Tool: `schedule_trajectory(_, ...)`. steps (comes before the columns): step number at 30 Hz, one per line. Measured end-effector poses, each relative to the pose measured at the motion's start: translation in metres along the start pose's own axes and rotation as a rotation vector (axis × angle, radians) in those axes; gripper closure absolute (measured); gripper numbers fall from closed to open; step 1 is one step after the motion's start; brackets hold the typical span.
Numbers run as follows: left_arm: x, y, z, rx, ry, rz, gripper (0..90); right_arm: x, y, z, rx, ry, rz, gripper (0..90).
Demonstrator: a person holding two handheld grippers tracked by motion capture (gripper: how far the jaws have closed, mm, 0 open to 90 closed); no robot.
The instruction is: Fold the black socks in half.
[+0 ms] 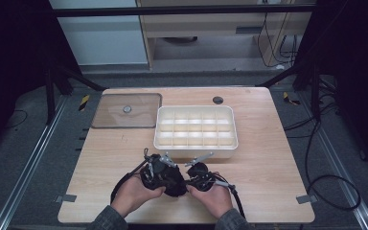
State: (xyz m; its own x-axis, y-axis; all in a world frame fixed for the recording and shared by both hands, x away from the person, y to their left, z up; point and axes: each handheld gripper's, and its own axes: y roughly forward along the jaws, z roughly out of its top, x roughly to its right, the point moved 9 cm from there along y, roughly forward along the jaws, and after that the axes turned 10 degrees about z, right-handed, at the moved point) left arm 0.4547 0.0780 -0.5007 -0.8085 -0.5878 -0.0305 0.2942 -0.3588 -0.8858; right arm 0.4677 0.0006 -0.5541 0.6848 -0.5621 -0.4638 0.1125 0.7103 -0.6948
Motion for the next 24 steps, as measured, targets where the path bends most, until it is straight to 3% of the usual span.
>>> schedule_trajectory(4,0.002,0.005,-0.002,-0.01,0.011,0.011,86.1,0.001,-0.003,-0.002,0.013,0.013,0.009,72.7)
schedule_trajectory(9,0.003,0.012,-0.003,-0.015,0.002,0.007,86.0,0.002,-0.017,-0.005,0.047,-0.018,0.015,62.7)
schedule_trajectory(17,0.006,0.016,-0.002,-0.022,0.011,0.005,85.8,0.012,-0.046,-0.008,0.107,0.0,0.001,65.8)
schedule_trajectory(24,0.01,0.023,0.001,-0.019,0.0,-0.005,85.1,0.021,-0.055,-0.008,0.136,0.023,-0.006,69.0)
